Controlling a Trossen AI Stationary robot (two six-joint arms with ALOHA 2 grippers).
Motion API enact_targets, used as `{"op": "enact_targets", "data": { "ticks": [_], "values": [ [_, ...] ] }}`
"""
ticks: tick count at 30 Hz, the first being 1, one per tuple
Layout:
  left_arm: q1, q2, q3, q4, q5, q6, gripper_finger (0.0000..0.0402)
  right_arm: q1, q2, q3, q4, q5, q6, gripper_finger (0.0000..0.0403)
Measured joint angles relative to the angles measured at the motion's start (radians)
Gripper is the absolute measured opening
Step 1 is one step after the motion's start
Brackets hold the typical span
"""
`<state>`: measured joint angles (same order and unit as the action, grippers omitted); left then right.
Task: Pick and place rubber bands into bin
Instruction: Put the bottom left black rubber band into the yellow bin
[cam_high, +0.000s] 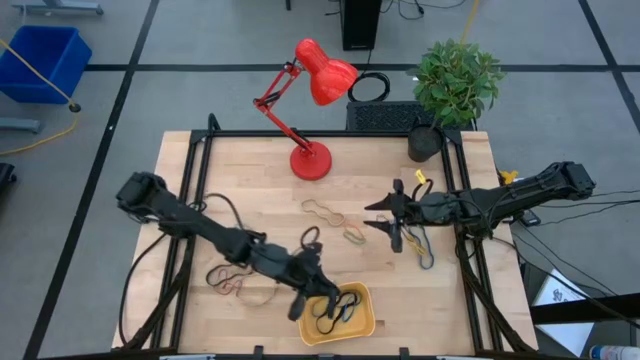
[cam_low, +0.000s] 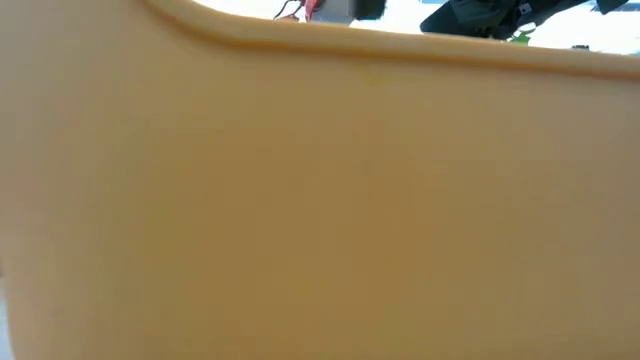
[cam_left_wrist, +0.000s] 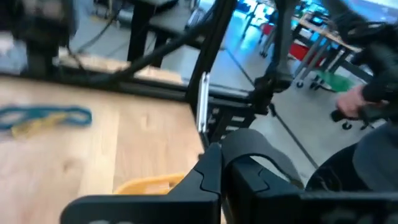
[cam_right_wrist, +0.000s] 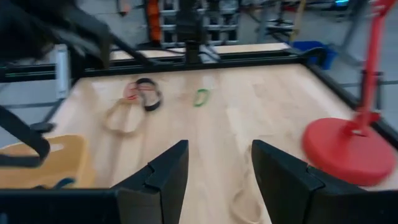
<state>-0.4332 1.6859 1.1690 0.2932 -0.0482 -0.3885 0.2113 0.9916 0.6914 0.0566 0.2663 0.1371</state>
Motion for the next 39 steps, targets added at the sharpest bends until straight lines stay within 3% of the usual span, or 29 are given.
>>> {"op": "enact_targets", "data": {
  "ticks": [3, 15, 39],
  "values": [
    [0.0, 0.061, 0.0, 0.01, -0.001, -0.053, 0.0008, 0.0, 0.0, 0.0, -0.001, -0.059, 0.0, 0.0171],
    [-0.026, 0.266, 0.0, 0.085, 0.008, -0.217, 0.0007, 0.0, 0.0, 0.0, -0.001, -0.062, -0.022, 0.0171],
    [-0.028, 0.29, 0.0, 0.07, 0.049, -0.283, 0.0014, 0.0, 0.0, 0.0, -0.002, -0.062, -0.022, 0.0171]
  ]
}}
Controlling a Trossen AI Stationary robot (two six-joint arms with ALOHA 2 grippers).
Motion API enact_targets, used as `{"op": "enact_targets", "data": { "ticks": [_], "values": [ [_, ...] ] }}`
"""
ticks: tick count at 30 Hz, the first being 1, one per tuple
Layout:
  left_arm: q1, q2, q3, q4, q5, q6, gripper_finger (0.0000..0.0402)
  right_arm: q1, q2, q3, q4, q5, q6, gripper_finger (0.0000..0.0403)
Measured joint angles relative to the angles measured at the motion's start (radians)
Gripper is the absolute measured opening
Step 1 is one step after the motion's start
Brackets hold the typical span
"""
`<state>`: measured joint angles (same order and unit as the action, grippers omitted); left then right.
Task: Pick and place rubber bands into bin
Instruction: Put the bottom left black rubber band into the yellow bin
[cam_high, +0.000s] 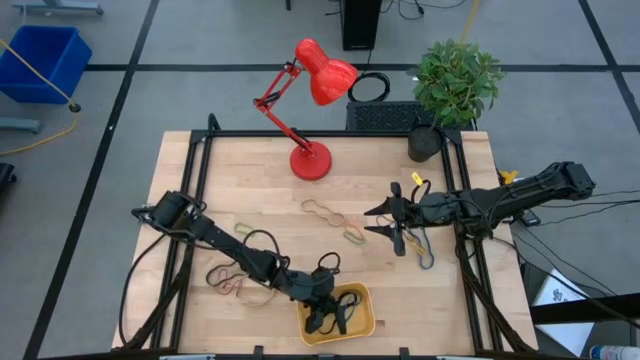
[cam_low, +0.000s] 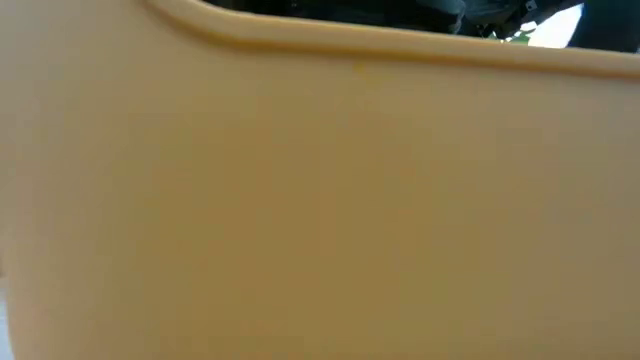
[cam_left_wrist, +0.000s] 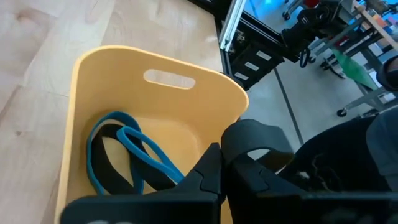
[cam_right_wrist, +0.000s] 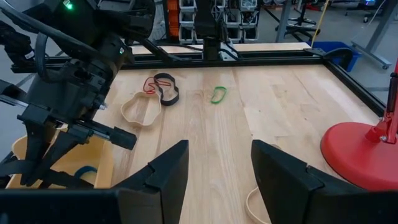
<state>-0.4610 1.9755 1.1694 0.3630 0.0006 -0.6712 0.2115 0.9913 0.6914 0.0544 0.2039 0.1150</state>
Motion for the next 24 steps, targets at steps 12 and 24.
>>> {"op": "enact_targets", "data": {
  "ticks": [12, 24],
  "values": [
    [0.016, 0.0, 0.0, 0.0, 0.0, -0.016, 0.0077, 0.0, 0.0, 0.0, 0.0, 0.0, 0.003, 0.0171],
    [0.016, 0.0, 0.0, 0.0, -0.001, -0.023, 0.0081, 0.0, 0.0, 0.0, 0.0, 0.0, 0.004, 0.0173]
  ]
}}
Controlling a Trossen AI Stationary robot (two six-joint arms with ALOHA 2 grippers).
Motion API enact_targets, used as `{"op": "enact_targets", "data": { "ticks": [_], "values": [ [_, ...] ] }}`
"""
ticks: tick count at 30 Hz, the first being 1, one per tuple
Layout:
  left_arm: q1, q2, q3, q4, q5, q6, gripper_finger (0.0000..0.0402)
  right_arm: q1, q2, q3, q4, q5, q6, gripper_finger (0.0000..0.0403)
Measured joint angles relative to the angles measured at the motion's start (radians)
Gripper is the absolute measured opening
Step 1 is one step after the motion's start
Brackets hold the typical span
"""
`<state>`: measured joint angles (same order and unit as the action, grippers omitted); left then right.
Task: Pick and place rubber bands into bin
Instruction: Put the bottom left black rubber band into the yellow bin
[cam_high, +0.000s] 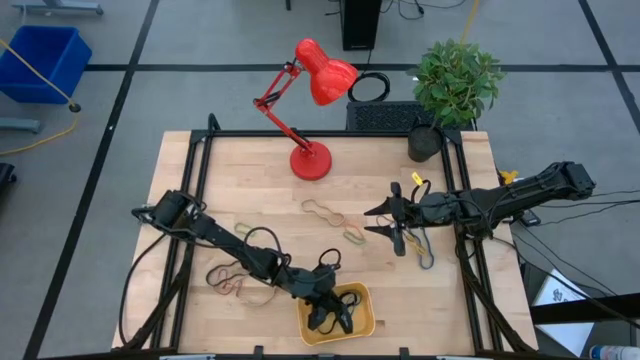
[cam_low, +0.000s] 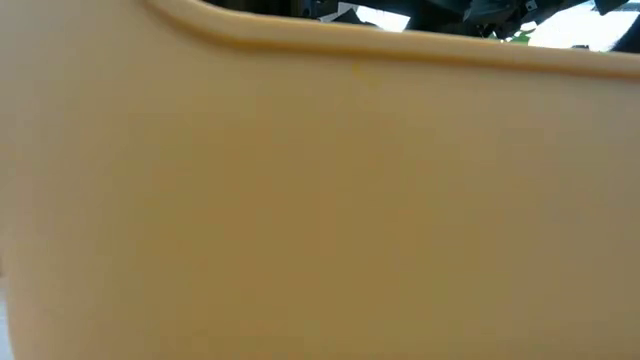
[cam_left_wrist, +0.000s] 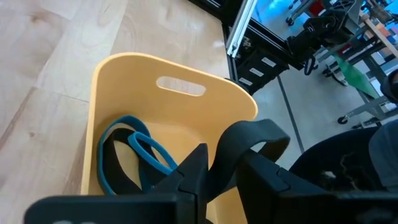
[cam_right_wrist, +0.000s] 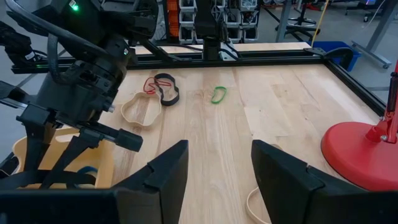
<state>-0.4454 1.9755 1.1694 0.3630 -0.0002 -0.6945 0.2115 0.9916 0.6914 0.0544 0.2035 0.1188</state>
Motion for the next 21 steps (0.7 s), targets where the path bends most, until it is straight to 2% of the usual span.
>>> {"op": "enact_targets", "data": {
  "ticks": [12, 17, 21],
  "values": [
    [0.004, 0.0, 0.0, 0.0, 0.0, 0.011, 0.0142, 0.0, 0.0, 0.0, 0.0, 0.0, 0.0, 0.0174],
    [0.005, 0.0, 0.0, 0.0, 0.001, 0.007, 0.0153, 0.0, 0.0, 0.0, 0.0, 0.0, 0.0, 0.0175],
    [0.011, 0.0, 0.0, 0.0, 0.041, 0.008, 0.0153, 0.0, 0.0, 0.0, 0.0, 0.0, 0.0, 0.0173]
  ]
}}
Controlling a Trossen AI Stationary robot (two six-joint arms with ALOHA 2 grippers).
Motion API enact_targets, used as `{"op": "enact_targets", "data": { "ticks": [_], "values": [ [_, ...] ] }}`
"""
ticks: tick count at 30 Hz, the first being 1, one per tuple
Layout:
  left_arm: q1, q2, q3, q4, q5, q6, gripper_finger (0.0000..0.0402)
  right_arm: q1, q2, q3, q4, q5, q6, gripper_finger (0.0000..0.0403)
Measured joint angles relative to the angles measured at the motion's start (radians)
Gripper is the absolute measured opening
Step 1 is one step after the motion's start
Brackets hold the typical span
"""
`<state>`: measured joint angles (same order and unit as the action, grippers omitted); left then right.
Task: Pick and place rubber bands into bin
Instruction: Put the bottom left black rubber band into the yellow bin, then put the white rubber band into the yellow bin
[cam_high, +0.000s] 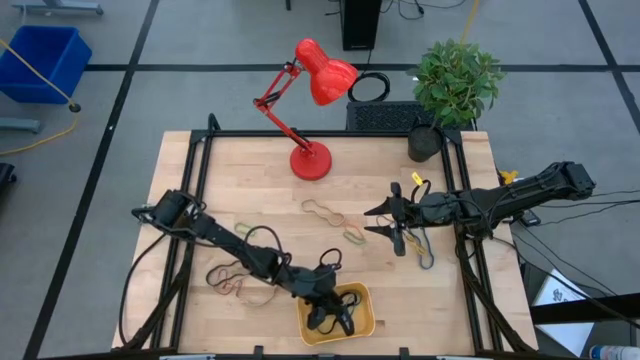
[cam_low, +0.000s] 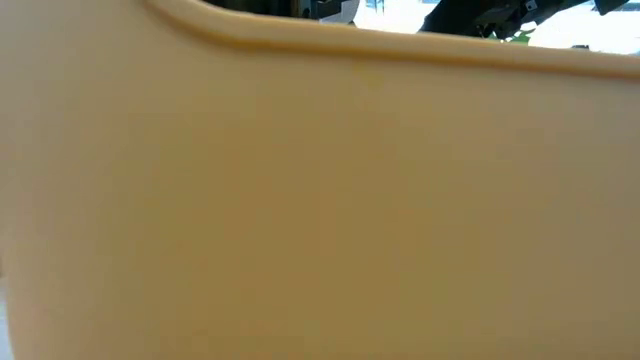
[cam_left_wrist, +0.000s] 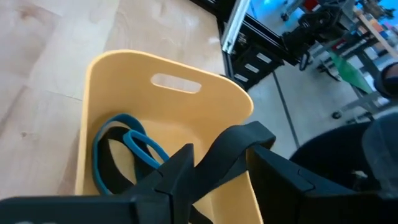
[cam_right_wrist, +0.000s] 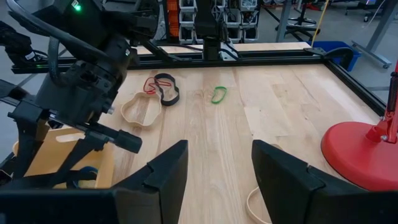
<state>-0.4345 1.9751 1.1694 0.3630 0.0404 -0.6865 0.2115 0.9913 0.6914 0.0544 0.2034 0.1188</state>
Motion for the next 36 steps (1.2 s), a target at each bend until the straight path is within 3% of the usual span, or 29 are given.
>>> {"op": "enact_targets", "data": {
  "ticks": [8, 22, 29, 36],
  "values": [
    [0.024, 0.0, 0.0, 0.0, 0.09, 0.0, 0.0153, 0.0, 0.0, 0.0, 0.0, 0.0, 0.0, 0.0175],
    [0.062, -0.013, 0.0, -0.057, 0.103, 0.046, 0.0153, 0.0, 0.0, 0.0, 0.0, 0.0, 0.0, 0.0176],
    [0.072, -0.156, 0.0, -0.2, 0.103, 0.131, 0.0153, 0.0, 0.0, 0.0, 0.001, 0.0, 0.0, 0.0172],
    [0.069, -0.386, 0.0, -0.5, -0.02, 0.226, 0.0152, 0.0, 0.0, 0.0, 0.002, 0.001, 0.0, 0.0175]
  ]
}}
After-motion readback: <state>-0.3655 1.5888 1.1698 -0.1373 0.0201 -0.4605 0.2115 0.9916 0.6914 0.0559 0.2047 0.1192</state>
